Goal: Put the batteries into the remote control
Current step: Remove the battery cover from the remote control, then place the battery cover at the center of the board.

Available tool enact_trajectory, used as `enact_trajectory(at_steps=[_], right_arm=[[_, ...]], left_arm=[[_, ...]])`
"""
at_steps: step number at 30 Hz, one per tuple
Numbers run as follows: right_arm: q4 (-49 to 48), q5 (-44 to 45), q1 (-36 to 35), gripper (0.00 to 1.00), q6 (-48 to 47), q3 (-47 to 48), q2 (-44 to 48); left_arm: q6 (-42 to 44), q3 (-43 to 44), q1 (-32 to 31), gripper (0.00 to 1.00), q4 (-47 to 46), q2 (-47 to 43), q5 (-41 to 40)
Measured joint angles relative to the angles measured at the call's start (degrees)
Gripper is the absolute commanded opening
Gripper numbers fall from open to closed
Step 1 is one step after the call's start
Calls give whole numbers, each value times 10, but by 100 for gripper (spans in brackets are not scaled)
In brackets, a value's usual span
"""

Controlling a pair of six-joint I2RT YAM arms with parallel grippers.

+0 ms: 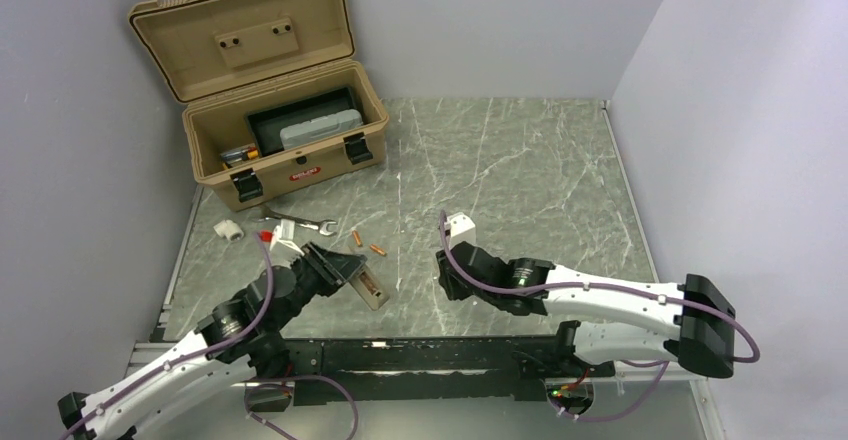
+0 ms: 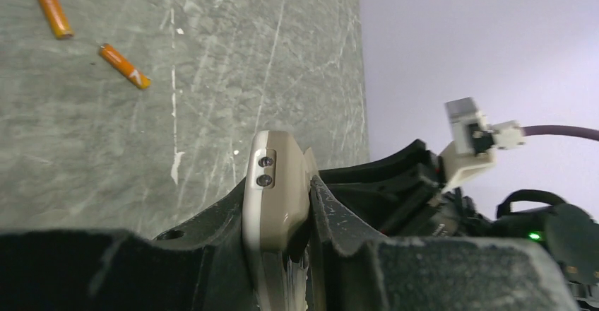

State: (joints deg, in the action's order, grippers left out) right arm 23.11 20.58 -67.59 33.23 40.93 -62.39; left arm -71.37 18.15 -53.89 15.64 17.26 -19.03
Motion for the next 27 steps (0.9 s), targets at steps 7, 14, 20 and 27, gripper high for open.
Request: enact_trajectory(at_steps=[7,14,20,27], right_arm=[[-65,4,16,18,-14,-52,-49],[-156,-1,22,18,-26,-75,-120],[-189,-4,23,25,-30,-85,-160],[-202,-11,23,50,-31,-87,-175]], left_arm=[[22,3,0,1,68,-74,-31],[33,22,0,0,111,-92,-50],[32,33,0,0,129,-81,-53],[31,33,0,0,131,-80,-53]])
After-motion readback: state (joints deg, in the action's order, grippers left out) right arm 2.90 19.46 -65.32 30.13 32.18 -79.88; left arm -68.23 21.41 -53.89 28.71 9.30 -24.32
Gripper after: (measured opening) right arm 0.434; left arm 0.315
